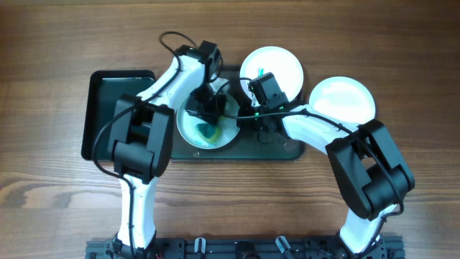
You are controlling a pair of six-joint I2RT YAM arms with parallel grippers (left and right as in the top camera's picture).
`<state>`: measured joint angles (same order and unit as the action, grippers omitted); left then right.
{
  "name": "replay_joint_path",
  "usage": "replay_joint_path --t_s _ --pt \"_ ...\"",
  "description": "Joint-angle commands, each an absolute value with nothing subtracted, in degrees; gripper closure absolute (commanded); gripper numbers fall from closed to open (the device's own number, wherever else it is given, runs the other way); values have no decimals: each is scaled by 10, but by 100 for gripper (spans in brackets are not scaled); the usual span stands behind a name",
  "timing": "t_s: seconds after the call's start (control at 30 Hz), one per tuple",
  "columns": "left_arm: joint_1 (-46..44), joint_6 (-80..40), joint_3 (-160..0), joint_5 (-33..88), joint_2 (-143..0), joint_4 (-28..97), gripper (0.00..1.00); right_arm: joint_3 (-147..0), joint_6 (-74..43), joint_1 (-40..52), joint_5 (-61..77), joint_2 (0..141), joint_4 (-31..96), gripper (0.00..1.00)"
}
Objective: Clean dirty plates on tray and stack at the side
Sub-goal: 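Scrub the held plate with the sponge in the left gripper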
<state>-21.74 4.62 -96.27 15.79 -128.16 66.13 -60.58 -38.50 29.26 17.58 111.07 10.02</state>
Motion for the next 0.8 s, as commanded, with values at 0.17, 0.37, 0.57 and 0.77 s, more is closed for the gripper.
replay_joint_path --t_s 0.17,0.37,0.57,0.77 --pt "-227 46 -947 133 -1309 563 96 -605 -375 294 175 1123 103 95" --pt "-215 -478 -947 -339 -1309 666 96 -605 -375 294 170 1123 103 96" --pt "-227 -479 -947 -277 -1309 706 96 -605 -375 294 168 1123 103 96" --pt "-237 -83 -947 131 -1309 521 96 -605 -375 294 168 1123 103 96"
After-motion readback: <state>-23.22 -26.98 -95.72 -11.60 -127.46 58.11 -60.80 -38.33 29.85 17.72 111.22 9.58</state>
